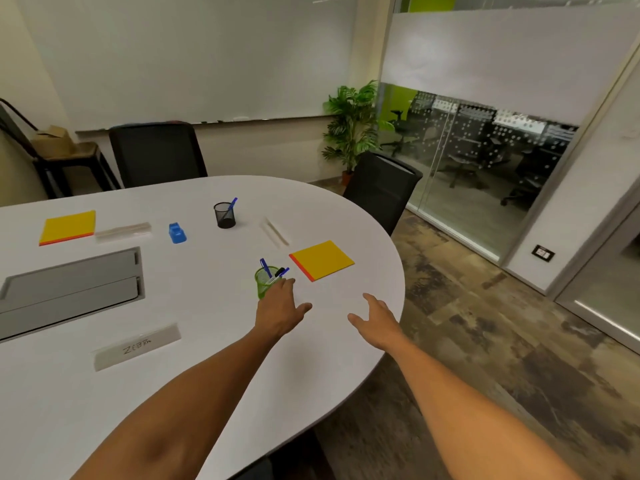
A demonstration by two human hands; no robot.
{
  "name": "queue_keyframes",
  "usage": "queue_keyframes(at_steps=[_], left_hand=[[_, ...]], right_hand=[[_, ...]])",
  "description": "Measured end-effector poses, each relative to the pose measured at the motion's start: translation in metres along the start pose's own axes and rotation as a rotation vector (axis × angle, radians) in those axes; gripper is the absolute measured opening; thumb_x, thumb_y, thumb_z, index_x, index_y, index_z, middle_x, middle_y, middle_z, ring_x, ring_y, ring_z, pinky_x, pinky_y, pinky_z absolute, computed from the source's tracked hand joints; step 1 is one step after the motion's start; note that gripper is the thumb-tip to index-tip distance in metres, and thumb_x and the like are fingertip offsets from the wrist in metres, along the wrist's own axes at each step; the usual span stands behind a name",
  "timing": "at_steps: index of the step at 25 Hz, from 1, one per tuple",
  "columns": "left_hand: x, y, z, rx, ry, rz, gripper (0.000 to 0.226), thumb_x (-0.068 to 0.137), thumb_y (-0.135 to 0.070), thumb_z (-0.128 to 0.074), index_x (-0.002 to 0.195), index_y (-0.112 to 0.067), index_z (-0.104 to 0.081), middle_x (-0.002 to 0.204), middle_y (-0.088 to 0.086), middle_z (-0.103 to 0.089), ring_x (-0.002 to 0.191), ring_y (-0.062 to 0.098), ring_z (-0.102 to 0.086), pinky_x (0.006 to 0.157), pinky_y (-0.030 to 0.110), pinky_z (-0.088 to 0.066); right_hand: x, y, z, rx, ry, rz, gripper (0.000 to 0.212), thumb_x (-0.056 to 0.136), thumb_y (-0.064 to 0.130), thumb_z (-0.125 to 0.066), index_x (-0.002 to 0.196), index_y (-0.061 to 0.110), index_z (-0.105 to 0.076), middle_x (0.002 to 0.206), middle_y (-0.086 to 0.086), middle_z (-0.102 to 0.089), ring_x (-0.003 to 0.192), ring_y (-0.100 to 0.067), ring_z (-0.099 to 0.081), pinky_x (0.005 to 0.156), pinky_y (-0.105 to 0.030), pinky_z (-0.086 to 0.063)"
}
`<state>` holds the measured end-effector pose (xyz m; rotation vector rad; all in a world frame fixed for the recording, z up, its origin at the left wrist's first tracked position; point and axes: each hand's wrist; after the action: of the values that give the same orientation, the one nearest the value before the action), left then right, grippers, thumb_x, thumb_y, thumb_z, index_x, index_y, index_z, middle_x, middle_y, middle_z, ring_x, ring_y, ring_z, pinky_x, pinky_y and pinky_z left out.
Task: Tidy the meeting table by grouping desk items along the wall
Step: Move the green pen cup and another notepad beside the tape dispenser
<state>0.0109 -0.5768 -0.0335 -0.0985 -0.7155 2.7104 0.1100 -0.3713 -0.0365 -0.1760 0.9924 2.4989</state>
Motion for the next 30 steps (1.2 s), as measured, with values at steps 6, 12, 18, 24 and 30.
queue_keyframes(at_steps=[6,12,18,24,30], left_hand=[[0.028,-0.018,-0.022,0.021,-0.050,0.131,0.082,0.083,-0.054,-0.069,0.146,-0.015,-0.034,0.150,0.007,-0.041,0.132,0.028,-0.045,0.102,0.046,-0.046],[0.024,-0.038,-0.027,-0.011,-0.159,0.327,0.086,0.081,-0.053,-0.071,0.148,-0.016,-0.032,0.153,0.007,-0.037,0.134,0.030,-0.043,0.104,0.044,-0.042],[0.043,-0.031,-0.027,-0.012,-0.225,0.435,0.092,0.080,-0.051,-0.073,0.151,-0.016,-0.027,0.157,0.007,-0.030,0.138,0.030,-0.039,0.105,0.044,-0.039],[0.093,0.004,-0.047,-0.077,-0.191,0.486,0.103,0.075,-0.053,-0.077,0.153,-0.016,-0.020,0.160,0.008,-0.022,0.141,0.031,-0.033,0.109,0.045,-0.038],[0.158,0.050,-0.062,-0.122,-0.140,0.521,0.109,0.070,-0.054,-0.080,0.152,-0.015,-0.020,0.160,0.008,-0.021,0.141,0.031,-0.033,0.110,0.046,-0.039]], right_hand=[[0.060,-0.028,0.021,-0.013,0.085,0.068,0.074,0.098,0.046,-0.055,0.158,0.023,-0.017,0.163,-0.009,-0.021,0.146,-0.033,-0.030,0.118,-0.051,-0.030],[0.105,-0.043,0.044,-0.015,0.221,0.156,0.076,0.097,0.045,-0.057,0.157,0.022,-0.018,0.162,-0.010,-0.024,0.145,-0.034,-0.032,0.117,-0.050,-0.032],[0.156,-0.032,0.030,0.058,0.284,0.185,0.078,0.096,0.043,-0.061,0.157,0.022,-0.018,0.161,-0.011,-0.025,0.145,-0.033,-0.032,0.116,-0.048,-0.034],[0.213,-0.023,-0.003,0.094,0.304,0.085,0.082,0.096,0.041,-0.062,0.159,0.020,-0.014,0.162,-0.011,-0.023,0.147,-0.032,-0.030,0.116,-0.045,-0.034],[0.282,0.000,-0.028,0.089,0.252,-0.044,0.084,0.094,0.041,-0.063,0.158,0.017,-0.013,0.160,-0.012,-0.026,0.145,-0.033,-0.032,0.113,-0.044,-0.037]])
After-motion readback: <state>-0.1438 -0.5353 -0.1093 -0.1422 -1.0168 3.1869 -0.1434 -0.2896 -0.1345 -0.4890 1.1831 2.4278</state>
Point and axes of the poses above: each hand's wrist, its own x-axis towards the middle knuckle, its own z-axis out of the back of the hand, y = z × x
